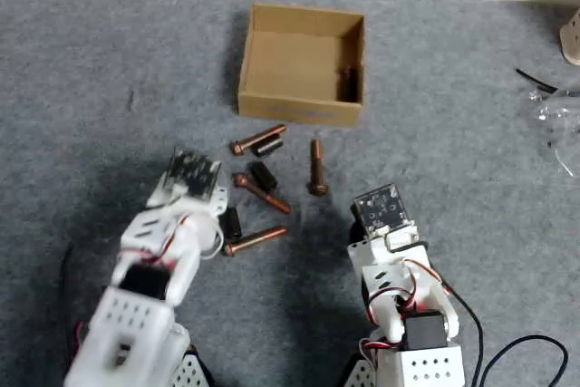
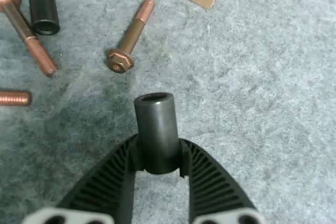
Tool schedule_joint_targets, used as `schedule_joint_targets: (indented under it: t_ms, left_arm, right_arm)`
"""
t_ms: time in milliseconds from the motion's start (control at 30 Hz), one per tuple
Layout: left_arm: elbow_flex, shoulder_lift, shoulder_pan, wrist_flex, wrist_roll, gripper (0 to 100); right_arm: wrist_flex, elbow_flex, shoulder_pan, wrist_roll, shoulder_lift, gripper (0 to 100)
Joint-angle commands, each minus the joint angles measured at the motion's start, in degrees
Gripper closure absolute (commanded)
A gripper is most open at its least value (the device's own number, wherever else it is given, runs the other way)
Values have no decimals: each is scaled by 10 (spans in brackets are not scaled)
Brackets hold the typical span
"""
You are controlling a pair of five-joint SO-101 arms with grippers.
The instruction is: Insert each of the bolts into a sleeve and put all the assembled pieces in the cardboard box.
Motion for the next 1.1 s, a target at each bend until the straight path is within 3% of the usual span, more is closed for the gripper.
schedule_joint_targets:
  t_ms: [0,100,200,400,700,800,1000,1067]
  left_arm:
    - [-98,269,6,-105,4,958]
    - [-137,387,10,-156,4,958]
    - [-183,446,22,-151,29,955]
    - [-248,463,22,-24,188,798]
    - [-245,466,29,-6,212,854]
    - [-257,467,28,4,276,870]
    - [-342,468,51,191,334,867]
    - [-350,468,66,210,347,867]
  right_arm:
    - [-23,0,7,-6,-9,994]
    - [-23,0,7,-5,-9,994]
    - [-24,0,7,-4,-9,994]
    - [-24,0,7,-4,-9,994]
    - [-37,1,27,-3,-9,994]
    - [-44,1,30,-3,-9,994]
    - [-44,1,30,-3,-9,994]
    - [-44,1,29,-3,-9,994]
